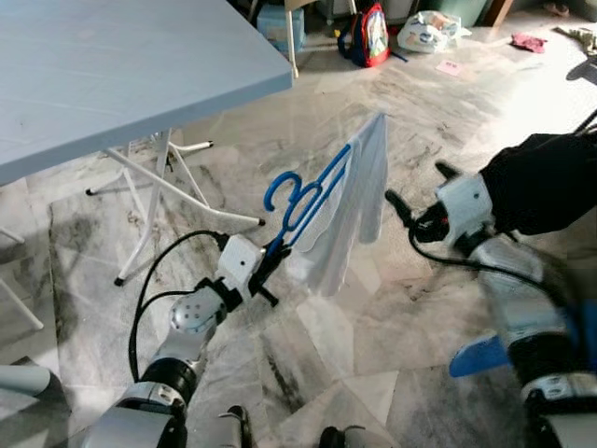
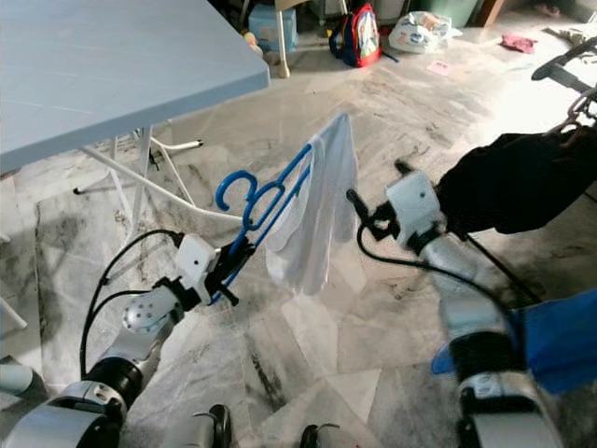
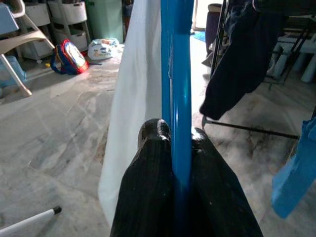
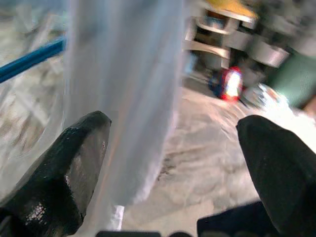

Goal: Hang hanger

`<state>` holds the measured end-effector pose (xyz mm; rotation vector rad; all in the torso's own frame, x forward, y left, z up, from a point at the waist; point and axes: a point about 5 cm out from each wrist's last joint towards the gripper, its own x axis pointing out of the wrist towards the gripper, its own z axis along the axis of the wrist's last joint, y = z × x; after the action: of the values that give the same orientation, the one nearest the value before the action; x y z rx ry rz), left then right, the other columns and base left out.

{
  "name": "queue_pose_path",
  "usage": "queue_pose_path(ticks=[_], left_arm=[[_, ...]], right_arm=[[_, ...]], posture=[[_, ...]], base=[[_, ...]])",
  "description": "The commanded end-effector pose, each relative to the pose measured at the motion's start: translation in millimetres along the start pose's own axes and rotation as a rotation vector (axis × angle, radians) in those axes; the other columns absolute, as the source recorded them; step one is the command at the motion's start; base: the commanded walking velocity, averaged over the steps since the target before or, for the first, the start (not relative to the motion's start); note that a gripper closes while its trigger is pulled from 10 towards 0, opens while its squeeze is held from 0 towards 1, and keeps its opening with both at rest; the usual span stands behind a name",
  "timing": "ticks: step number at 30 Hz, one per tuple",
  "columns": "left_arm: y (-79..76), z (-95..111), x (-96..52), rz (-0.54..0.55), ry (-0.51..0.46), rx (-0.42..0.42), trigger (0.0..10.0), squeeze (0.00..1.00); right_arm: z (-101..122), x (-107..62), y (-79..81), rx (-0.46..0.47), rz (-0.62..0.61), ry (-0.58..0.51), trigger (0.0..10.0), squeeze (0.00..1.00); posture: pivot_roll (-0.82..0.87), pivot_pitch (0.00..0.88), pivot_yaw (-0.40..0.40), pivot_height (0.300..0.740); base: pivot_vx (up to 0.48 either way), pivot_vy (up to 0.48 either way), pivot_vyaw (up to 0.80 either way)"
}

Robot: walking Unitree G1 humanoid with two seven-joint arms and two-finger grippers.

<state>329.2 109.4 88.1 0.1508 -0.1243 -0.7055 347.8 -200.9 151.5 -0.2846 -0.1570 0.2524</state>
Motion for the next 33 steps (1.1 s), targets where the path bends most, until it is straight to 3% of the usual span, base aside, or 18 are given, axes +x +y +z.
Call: queue_pose_path(ticks=[1, 2, 3, 4, 7, 10, 15, 23, 24, 26, 27, 28, 33], left_arm=[[0.1, 12, 6.9, -0.007, -0.063, 0.015, 0.0, 0.00], [-0.8, 13, 7.6, -0.010, -0.067, 0.012, 0.0, 0.00], [-2.1, 14, 8.9, -0.016, -0.072, 0.009, 0.0, 0.00], [-2.4, 14, 9.2, -0.018, -0.073, 0.009, 0.0, 0.00], [-3.1, 14, 9.7, -0.024, -0.074, 0.007, 0.0, 0.00], [-6.8, 17, 11.9, -0.052, -0.087, 0.007, 0.0, 0.00], [-12.6, 18, 13.5, -0.097, -0.093, 0.017, 0.0, 0.00], [-19.9, 21, 14.9, -0.146, -0.112, 0.023, 0.0, 0.00], [-21.1, 22, 14.2, -0.162, -0.118, 0.029, 0.0, 0.00], [-21.5, 22, 13.5, -0.170, -0.122, 0.034, 0.0, 0.00], [-21.7, 23, 13.1, -0.175, -0.123, 0.037, 0.0, 0.00], [-22.0, 23, 12.5, -0.180, -0.126, 0.040, 0.0, 0.00], [-22.8, 24, 7.7, -0.200, -0.139, 0.045, 0.0, 0.00]], right_arm=[[-1, -3.6, 0.7, 0.050, -0.070, -0.008, 10.0, 0.00], [-3, -4.3, 5.3, 0.071, -0.063, -0.009, 10.0, 0.00], [-5, -4.2, 14.3, 0.178, -0.060, -0.003, 10.0, 0.00], [-5, -4.1, 16.3, 0.208, -0.061, -0.001, 10.0, 0.00], [-5, -4.1, 20.1, 0.224, -0.054, 0.003, 10.0, 0.00], [0, -2.8, 36.5, 0.253, 0.042, 0.003, 10.0, 0.00], [9, 0.4, 42.6, 0.355, 0.080, -0.034, 10.0, 0.00], [11, 3.0, 49.7, 0.295, 0.146, -0.026, 10.0, 0.00], [7, 6.5, 47.0, 0.225, 0.112, 0.006, 10.0, 0.00], [5, 8.6, 44.2, 0.191, 0.084, 0.029, 10.0, 0.00], [4, 9.8, 42.4, 0.175, 0.066, 0.040, 4.1, 0.00], [2, 11.6, 39.3, 0.150, 0.036, 0.053, 0.0, 0.00], [3, 19.4, 26.0, 0.050, -0.065, 0.078, 0.0, 0.00]], posture=[[-0.01, 0.188, 0.014, 0.740], [-0.01, 0.188, 0.015, 0.740], [-0.01, 0.187, 0.016, 0.740], [-0.01, 0.187, 0.016, 0.740], [-0.01, 0.187, 0.016, 0.740], [0.00, 0.186, 0.019, 0.740], [0.01, 0.186, 0.018, 0.740], [0.01, 0.187, 0.022, 0.740], [0.01, 0.187, 0.022, 0.740], [0.01, 0.186, 0.023, 0.740], [0.01, 0.186, 0.023, 0.740], [0.01, 0.187, 0.025, 0.740], [0.01, 0.187, 0.024, 0.740]], base=[[0.000, 0.000, 0.00], [0.000, 0.000, 0.00], [0.000, 0.000, 0.00], [0.000, 0.000, 0.00], [0.000, 0.000, 0.00], [0.000, 0.000, 0.00], [0.000, 0.000, 0.00], [0.000, 0.000, 0.00], [0.000, 0.000, 0.00], [0.000, 0.000, 0.00], [0.000, 0.000, 0.00], [0.000, 0.000, 0.00], [0.000, 0.000, 0.00]])
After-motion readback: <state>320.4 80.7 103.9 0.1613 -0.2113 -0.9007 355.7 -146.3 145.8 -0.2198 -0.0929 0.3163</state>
